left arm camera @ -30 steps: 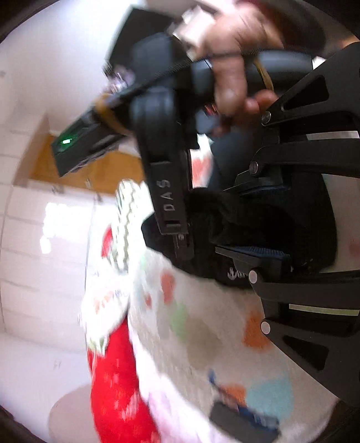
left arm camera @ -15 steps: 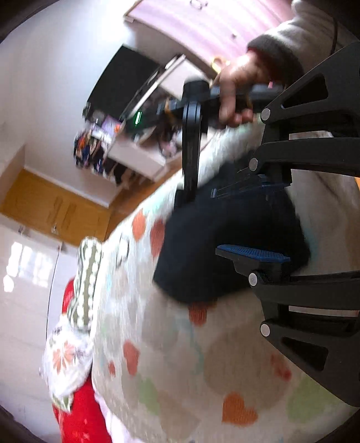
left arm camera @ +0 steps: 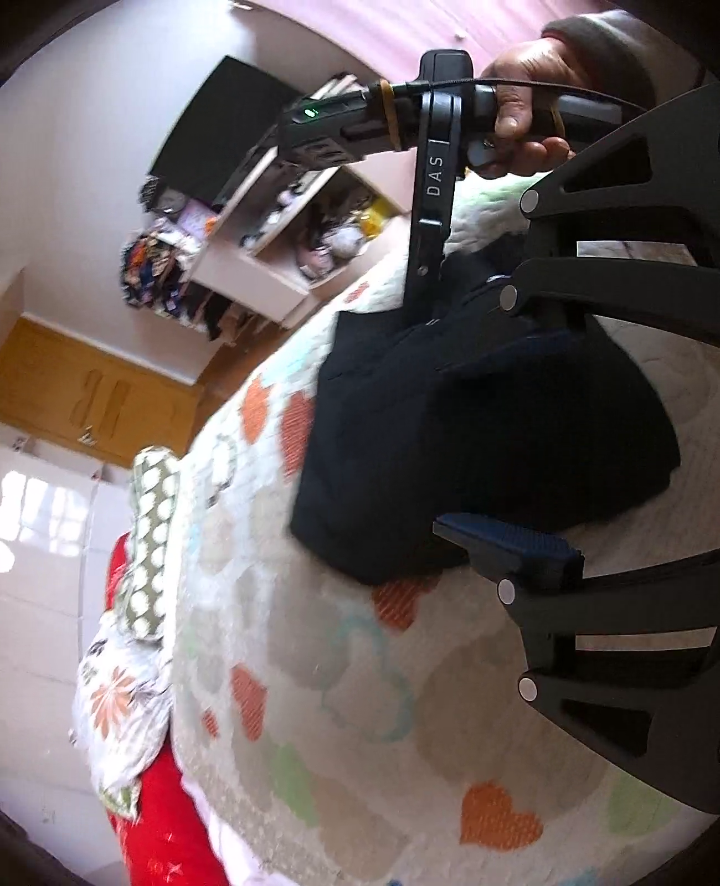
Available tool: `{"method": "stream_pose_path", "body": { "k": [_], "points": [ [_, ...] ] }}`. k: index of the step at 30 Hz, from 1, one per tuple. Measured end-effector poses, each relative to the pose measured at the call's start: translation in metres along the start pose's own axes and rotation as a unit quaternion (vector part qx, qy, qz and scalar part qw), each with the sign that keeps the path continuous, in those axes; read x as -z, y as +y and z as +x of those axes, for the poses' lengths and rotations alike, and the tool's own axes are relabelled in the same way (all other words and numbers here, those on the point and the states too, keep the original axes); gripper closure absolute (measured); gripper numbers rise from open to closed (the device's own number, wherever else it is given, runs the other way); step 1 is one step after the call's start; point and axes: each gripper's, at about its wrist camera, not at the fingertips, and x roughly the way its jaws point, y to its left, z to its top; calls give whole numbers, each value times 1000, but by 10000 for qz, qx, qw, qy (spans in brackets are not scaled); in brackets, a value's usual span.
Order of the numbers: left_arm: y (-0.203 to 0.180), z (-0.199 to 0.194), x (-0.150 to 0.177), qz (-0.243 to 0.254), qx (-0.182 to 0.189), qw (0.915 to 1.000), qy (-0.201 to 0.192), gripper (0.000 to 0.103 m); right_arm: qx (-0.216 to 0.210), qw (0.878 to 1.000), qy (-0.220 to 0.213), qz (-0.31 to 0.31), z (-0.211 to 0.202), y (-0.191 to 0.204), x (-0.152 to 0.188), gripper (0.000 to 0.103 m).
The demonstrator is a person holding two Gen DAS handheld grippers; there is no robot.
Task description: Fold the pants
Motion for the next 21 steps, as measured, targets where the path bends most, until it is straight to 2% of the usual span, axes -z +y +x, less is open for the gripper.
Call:
{"method": "stream_pose_path", "body": {
  "k": [3,4,5,6,8,10,12,14,18,21],
  "points": [
    [-7,11,5,63,-73,9999,97,50,81,9994,-201,-263,-8,7,2,80],
    [-8,11,5,49,-45,9999,110,48,116,9990,-283,-324,-14,8,0,89],
    [-11,9,4,57,2,9999,97,48,135,9986,-340,-373,-20,7,-1,92],
    [-14,7,3,98,101,9999,56,48,126,9983,-398,-397,-28,5,-1,102],
    [-19,6,4,191,234,9995,15,48,106,9977,-528,-415,-43,2,-1,102],
    [-23,10,8,361,86,9993,46,48,198,9979,-485,-380,-46,-2,2,102],
    [-18,15,10,244,88,9996,125,48,141,9990,-415,-125,-45,-11,6,102],
    [-10,13,9,74,199,9997,153,48,-101,9993,-329,151,-43,-19,12,97],
    [-9,12,8,117,200,9996,163,48,-222,9994,-209,134,-43,-16,21,66],
    [-11,13,11,102,172,9997,116,48,-504,9984,-169,176,-39,-14,25,65]
  ]
}}
